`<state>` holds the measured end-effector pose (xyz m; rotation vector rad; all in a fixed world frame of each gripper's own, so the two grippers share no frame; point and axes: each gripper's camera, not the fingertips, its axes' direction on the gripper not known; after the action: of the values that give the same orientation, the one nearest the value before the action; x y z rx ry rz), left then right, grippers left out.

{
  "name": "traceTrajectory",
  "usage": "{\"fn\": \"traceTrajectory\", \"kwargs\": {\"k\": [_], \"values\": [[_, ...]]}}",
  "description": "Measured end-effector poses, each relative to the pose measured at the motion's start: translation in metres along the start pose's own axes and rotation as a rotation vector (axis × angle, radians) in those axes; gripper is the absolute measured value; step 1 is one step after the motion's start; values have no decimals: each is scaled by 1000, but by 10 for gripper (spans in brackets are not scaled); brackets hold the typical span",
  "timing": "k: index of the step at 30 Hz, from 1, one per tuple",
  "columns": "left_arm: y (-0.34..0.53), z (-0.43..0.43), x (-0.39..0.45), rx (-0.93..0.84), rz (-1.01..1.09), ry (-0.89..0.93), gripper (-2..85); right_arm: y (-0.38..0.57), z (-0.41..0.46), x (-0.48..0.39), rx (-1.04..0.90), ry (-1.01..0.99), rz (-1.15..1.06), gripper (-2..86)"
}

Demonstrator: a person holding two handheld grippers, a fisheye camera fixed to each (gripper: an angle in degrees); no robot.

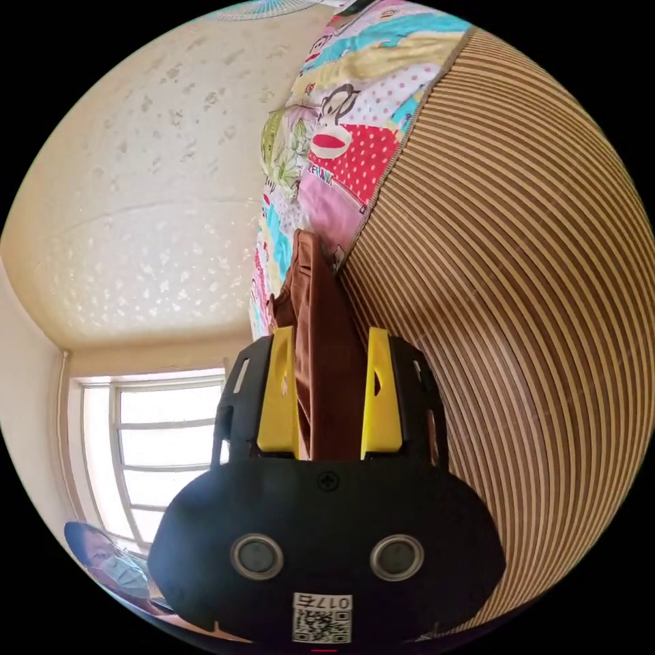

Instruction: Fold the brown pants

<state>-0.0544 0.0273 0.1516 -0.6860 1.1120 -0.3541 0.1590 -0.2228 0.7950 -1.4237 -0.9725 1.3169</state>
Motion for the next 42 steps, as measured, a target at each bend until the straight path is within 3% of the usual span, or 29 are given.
{"fn": "traceTrajectory", "kwargs": {"k": [3, 10, 17, 22, 26, 28, 30, 32, 34, 39, 42], "values": [[11, -14, -20, 44, -45, 60, -7, -1, 28, -32, 6, 145, -122, 130], [30, -37, -39, 98, -122, 139, -7, 31, 73, -42, 6, 138, -175, 117], [43, -79, -19, 173, -89, 127, -6, 90, 100, -105, 82, 475, -258, 35], [82, -127, -32, 320, -120, 297, -6, 130, 142, -166, -86, 333, -447, 14], [125, -174, -75, 440, -251, 632, -5, 182, 194, -207, -230, 19, -575, 12], [142, -185, -97, 466, -314, 679, -5, 205, 218, -212, -278, -84, -589, 14], [157, -190, -117, 442, -416, 559, -4, 231, 246, -199, -356, -241, -547, 18], [165, -191, -136, 377, -517, 331, 0, 252, 255, -182, -394, -269, -515, 22], [160, -187, -145, 328, -532, 230, 5, 276, 249, -161, -431, -241, -526, 26], [138, -182, -154, 243, -534, 139, 29, 398, 176, -55, -775, 6, -641, 45], [131, -182, -149, 207, -520, 143, 35, 482, 112, 26, -845, 184, -617, 59]]}}
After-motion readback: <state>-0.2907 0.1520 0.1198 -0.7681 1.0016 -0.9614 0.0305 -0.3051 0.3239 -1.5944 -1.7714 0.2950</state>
